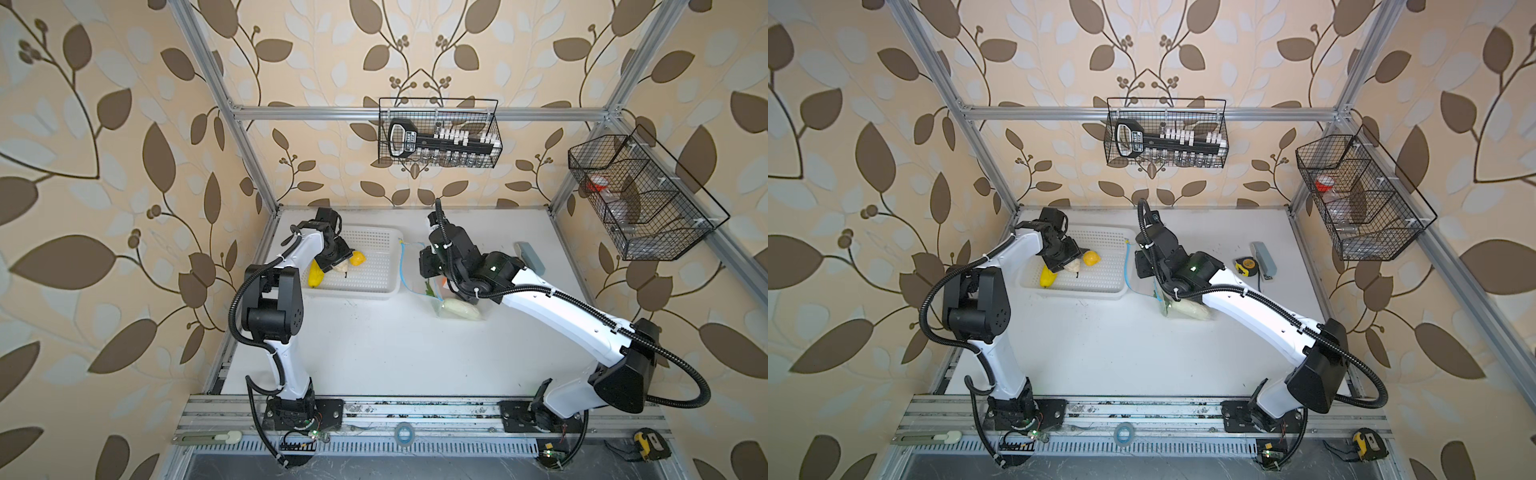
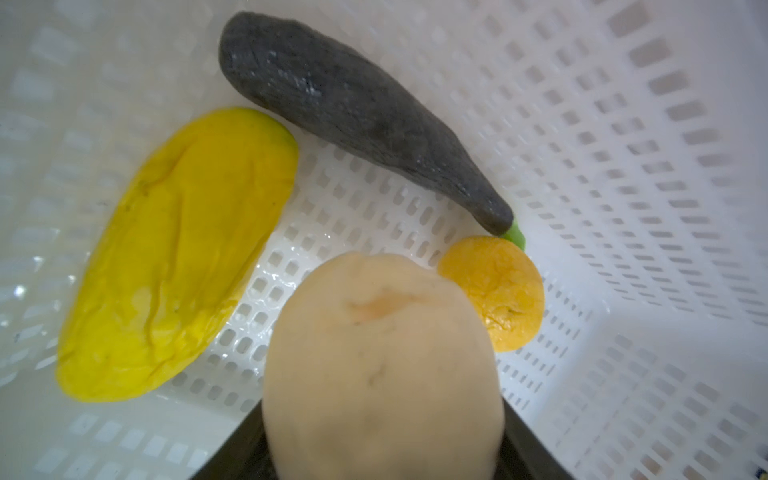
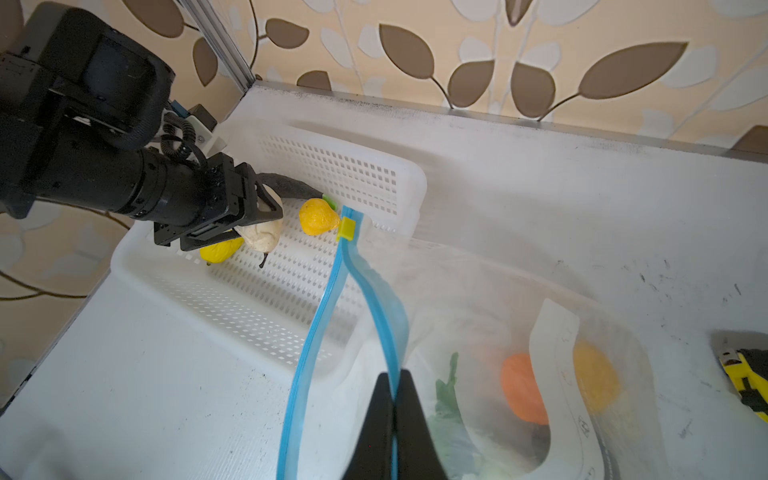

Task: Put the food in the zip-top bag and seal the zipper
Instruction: 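Lift the potato with the left gripper and carry it to the bag mouth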

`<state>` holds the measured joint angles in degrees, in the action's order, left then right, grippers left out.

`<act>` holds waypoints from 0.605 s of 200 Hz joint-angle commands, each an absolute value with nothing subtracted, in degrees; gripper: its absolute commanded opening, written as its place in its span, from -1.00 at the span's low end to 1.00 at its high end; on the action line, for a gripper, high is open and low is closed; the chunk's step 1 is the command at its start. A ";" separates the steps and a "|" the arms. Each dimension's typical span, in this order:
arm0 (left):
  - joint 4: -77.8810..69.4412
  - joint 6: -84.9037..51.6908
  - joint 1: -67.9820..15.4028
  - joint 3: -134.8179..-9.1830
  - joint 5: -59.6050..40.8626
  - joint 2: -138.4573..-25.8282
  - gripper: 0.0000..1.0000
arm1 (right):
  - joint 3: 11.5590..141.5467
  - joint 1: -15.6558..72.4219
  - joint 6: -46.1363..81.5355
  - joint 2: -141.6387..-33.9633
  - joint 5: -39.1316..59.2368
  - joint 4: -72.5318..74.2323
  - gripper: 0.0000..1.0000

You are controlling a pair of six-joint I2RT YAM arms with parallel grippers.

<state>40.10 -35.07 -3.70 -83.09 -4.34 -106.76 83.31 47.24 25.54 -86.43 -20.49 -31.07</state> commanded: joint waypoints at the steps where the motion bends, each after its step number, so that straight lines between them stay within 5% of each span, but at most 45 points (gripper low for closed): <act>1: 38.67 -36.80 -3.77 -80.19 -6.95 -101.73 0.25 | 83.32 47.61 25.75 -84.46 -19.92 -30.98 -1.00; 121: 33.81 -38.93 -10.40 -68.16 -9.00 -86.24 0.19 | 82.80 48.78 26.54 -85.56 -20.47 -30.62 -1.00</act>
